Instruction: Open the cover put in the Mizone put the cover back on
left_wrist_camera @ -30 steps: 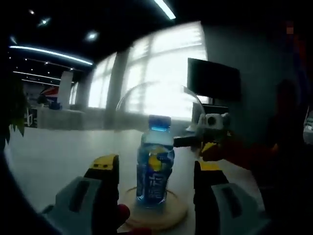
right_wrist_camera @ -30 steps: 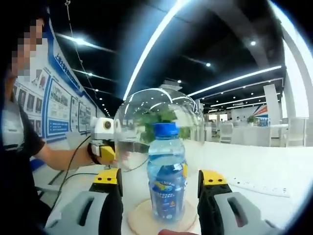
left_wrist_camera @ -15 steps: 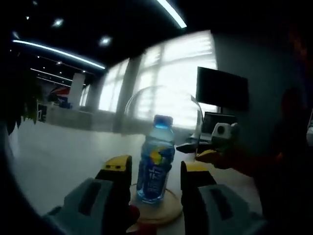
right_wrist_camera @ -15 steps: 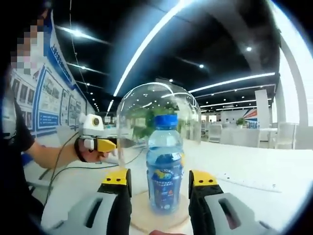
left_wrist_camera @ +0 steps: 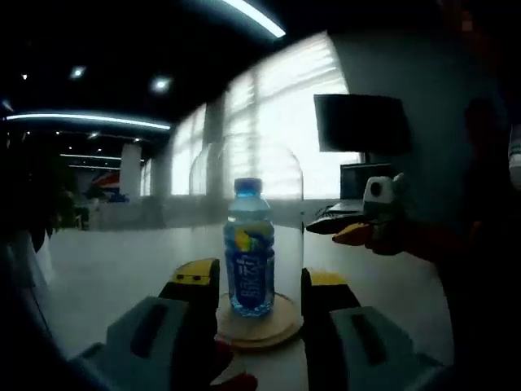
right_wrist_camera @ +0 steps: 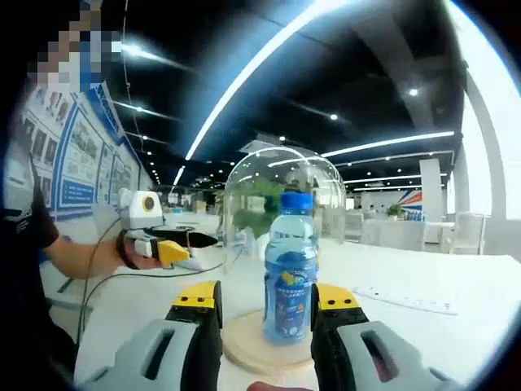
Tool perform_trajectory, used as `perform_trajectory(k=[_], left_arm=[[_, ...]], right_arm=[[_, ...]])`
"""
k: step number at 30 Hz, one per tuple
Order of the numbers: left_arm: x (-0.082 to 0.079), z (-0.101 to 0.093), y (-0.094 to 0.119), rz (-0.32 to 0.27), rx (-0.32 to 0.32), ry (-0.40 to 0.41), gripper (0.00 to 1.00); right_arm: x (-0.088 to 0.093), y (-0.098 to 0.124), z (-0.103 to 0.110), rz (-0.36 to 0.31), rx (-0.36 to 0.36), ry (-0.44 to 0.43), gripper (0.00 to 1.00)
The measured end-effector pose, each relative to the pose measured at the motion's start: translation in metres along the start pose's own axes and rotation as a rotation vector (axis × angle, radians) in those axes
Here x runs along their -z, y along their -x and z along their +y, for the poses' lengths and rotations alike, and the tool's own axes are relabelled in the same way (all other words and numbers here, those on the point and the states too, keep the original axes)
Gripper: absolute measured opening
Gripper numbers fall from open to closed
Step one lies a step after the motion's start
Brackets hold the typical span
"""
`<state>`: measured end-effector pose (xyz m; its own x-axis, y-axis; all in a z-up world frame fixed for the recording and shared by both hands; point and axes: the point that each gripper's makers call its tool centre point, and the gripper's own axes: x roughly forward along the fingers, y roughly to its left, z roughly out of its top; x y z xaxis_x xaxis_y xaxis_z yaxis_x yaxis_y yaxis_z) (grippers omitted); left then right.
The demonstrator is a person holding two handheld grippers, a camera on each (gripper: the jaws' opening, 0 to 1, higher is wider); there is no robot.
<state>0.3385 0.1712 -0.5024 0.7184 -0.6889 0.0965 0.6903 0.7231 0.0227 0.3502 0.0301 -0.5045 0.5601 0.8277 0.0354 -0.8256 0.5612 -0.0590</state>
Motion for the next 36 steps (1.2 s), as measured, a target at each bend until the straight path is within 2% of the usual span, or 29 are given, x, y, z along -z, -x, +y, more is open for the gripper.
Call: perform_trajectory(k=[2, 6, 11, 16, 18, 20, 23, 26, 30, 32, 36], left_arm=[[0.008, -0.002, 0.004, 0.006, -0.006, 0.048, 0.3], [0.021, -0.005, 0.01, 0.01, -0.016, 0.075, 0.3], [0.024, -0.006, 0.016, -0.025, -0.035, 0.1, 0.3], [0.029, -0.008, 0.016, -0.031, -0.044, 0.117, 0.34], [0.034, -0.009, 0.016, -0.014, -0.057, 0.088, 0.37], [0.042, -0.008, 0.016, 0.02, -0.082, 0.092, 0.37], [0.046, -0.01, 0.018, 0.041, -0.103, 0.096, 0.38], [0.048, -0.011, 0.022, 0.044, -0.145, 0.045, 0.39], [0.06, -0.014, 0.026, 0.077, -0.162, 0.034, 0.32], [0.066, -0.015, 0.027, 0.099, -0.161, 0.059, 0.33], [0.067, -0.016, 0.033, 0.078, -0.161, 0.118, 0.34]], right_arm=[[0.002, 0.005, 0.006, -0.008, 0.007, -0.007, 0.36], [0.008, 0.014, 0.014, -0.01, 0.013, 0.001, 0.36], [0.018, 0.025, 0.015, -0.023, 0.022, -0.019, 0.36], [0.032, 0.032, 0.009, -0.018, 0.09, -0.021, 0.34], [0.034, 0.035, 0.009, -0.019, 0.106, -0.028, 0.34], [0.036, 0.038, 0.008, -0.019, 0.132, -0.03, 0.33], [0.045, 0.043, 0.005, 0.022, 0.198, 0.031, 0.31], [0.049, 0.045, 0.007, 0.032, 0.224, 0.021, 0.28], [0.061, 0.046, 0.013, 0.065, 0.231, 0.028, 0.29], [0.066, 0.046, 0.016, 0.082, 0.226, -0.01, 0.29], [0.07, 0.05, 0.019, 0.089, 0.234, -0.054, 0.29]])
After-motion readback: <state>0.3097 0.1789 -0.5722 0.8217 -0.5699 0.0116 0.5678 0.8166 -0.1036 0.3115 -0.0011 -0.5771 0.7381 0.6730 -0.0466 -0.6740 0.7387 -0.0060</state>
